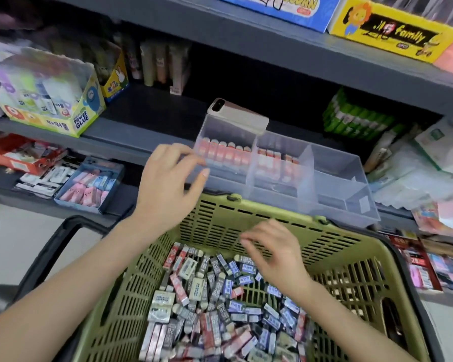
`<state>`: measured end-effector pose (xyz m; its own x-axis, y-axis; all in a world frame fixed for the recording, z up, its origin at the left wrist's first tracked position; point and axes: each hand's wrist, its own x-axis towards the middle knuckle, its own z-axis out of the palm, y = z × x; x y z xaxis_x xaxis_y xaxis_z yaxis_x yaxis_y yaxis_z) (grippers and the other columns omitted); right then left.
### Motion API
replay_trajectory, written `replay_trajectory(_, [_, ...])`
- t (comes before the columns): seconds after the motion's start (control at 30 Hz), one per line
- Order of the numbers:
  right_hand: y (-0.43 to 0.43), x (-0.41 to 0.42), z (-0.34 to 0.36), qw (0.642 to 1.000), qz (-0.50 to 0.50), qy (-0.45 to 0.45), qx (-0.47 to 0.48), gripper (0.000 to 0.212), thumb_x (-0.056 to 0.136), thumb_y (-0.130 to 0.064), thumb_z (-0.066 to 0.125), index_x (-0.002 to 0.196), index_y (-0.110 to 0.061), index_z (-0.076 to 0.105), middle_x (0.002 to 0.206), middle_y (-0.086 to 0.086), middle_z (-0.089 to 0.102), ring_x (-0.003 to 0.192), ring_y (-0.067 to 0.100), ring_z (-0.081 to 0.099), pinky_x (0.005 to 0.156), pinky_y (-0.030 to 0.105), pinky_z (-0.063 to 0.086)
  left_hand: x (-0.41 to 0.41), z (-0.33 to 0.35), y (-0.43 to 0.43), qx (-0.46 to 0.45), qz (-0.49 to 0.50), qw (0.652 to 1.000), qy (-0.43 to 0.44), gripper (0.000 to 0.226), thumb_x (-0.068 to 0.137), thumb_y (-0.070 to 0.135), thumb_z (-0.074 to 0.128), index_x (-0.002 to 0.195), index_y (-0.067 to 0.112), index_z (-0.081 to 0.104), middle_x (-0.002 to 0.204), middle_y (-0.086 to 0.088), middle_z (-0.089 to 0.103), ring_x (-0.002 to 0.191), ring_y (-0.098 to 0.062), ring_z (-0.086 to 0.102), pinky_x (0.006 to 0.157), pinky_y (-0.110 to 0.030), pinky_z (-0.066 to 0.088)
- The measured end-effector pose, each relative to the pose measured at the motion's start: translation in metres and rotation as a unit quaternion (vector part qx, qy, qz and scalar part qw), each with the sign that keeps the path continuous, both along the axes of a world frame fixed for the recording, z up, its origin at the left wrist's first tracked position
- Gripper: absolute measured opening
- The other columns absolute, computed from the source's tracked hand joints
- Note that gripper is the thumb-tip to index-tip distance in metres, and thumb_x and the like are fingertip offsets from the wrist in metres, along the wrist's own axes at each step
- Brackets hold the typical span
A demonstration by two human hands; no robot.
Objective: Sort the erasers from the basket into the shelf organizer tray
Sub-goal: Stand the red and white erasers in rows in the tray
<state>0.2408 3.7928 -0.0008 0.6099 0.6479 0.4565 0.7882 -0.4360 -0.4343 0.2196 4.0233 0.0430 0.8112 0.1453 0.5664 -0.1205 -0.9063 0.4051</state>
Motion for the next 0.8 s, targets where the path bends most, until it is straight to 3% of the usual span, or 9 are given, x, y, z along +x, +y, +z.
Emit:
replay_trajectory(0.17, [-0.019,-0.018,-0.073,0.938,-0.041,0.239,-0.247,0.024,0.090,-0.030,0.060,0.109,-0.017,0.068,0.104,-0.002,0.069,0.096,0.014,0.061,0.085,0.030,0.047,-0.019,-0.007,-0.020,0.000,-0.043,0.997,0.059,0.012,0.083,0.014,0.066,0.087,0.003,0.069,0.101,-0.017,0.053,0.083,-0.028,0.056,0.074,-0.032,0.043])
replay_trajectory(0.27, [-0.023,-0.022,-0.097,0.916,-0.064,0.286,-0.273,0.026,0.091,-0.030,0.058,0.112,-0.017,0.066,0.110,-0.003,0.067,0.099,0.014,0.061,0.086,0.027,0.048,-0.027,-0.014,-0.024,-0.005,-0.027,0.998,0.062,0.007,0.079,0.006,0.070,0.084,0.003,0.067,0.105,-0.017,0.054,0.079,-0.027,0.056,0.069,-0.034,0.046])
replay_trajectory(0.33, [-0.026,-0.024,-0.108,0.912,-0.076,0.293,-0.278,0.024,0.090,-0.026,0.058,0.110,-0.015,0.066,0.109,-0.001,0.067,0.099,0.016,0.060,0.087,0.031,0.049,-0.036,-0.027,-0.031,0.012,-0.034,0.998,0.059,0.005,0.080,0.004,0.069,0.083,0.002,0.065,0.092,-0.014,0.058,0.075,-0.027,0.057,0.067,-0.034,0.046])
replay_trajectory(0.4, [-0.030,-0.027,-0.115,0.916,-0.075,0.282,-0.276,0.023,0.090,-0.024,0.059,0.110,-0.015,0.067,0.109,0.000,0.066,0.101,0.017,0.059,0.088,0.028,0.048,-0.045,-0.044,-0.039,0.065,-0.024,0.985,0.159,0.010,0.086,0.013,0.064,0.089,0.003,0.064,0.086,-0.010,0.059,0.077,-0.027,0.058,0.067,-0.035,0.047])
replay_trajectory(0.47, [-0.034,-0.029,-0.120,0.924,-0.067,0.258,-0.273,0.022,0.089,-0.025,0.060,0.110,-0.019,0.067,0.108,-0.003,0.065,0.103,0.016,0.056,0.082,0.022,0.041,-0.046,-0.064,-0.041,0.100,0.016,0.919,0.381,0.023,0.095,0.029,0.053,0.095,0.007,0.060,0.085,-0.005,0.058,0.076,-0.020,0.058,0.062,-0.025,0.045])
replay_trajectory(0.53, [-0.037,-0.030,-0.123,0.926,-0.053,0.241,-0.284,0.023,0.087,-0.027,0.062,0.109,-0.023,0.067,0.109,-0.004,0.063,0.106,0.015,0.054,0.079,0.023,0.039,-0.042,-0.081,-0.040,0.091,0.027,0.820,0.564,0.035,0.099,0.038,0.043,0.080,0.010,0.054,0.072,0.001,0.052,0.060,-0.011,0.052,0.049,-0.018,0.039])
replay_trajectory(0.6, [-0.040,-0.029,-0.126,0.922,-0.034,0.227,-0.311,0.024,0.086,-0.030,0.062,0.109,-0.026,0.066,0.114,-0.002,0.060,0.113,0.018,0.052,0.080,0.026,0.041,-0.036,-0.098,-0.039,0.066,0.013,0.778,0.624,0.041,0.101,0.038,0.038,0.071,0.012,0.049,0.066,0.002,0.048,0.055,-0.008,0.047,0.046,-0.016,0.036])
replay_trajectory(0.67, [-0.042,-0.028,-0.128,0.918,-0.025,0.215,-0.333,0.024,0.087,-0.032,0.061,0.111,-0.029,0.066,0.120,-0.002,0.057,0.118,0.019,0.048,0.082,0.028,0.043,-0.035,-0.111,-0.039,0.061,0.016,0.782,0.620,0.042,0.101,0.039,0.038,0.073,0.010,0.052,0.066,0.002,0.049,0.059,-0.010,0.050,0.049,-0.017,0.040])
replay_trajectory(0.8, [-0.046,-0.024,-0.132,0.917,-0.033,0.224,-0.329,0.026,0.086,-0.032,0.063,0.111,-0.027,0.066,0.112,-0.005,0.056,0.114,0.014,0.047,0.076,0.025,0.040,-0.042,-0.131,-0.045,0.068,0.102,0.836,0.535,0.046,0.096,0.045,0.045,0.064,0.013,0.053,0.059,0.003,0.053,0.056,-0.011,0.055,0.046,-0.019,0.043])
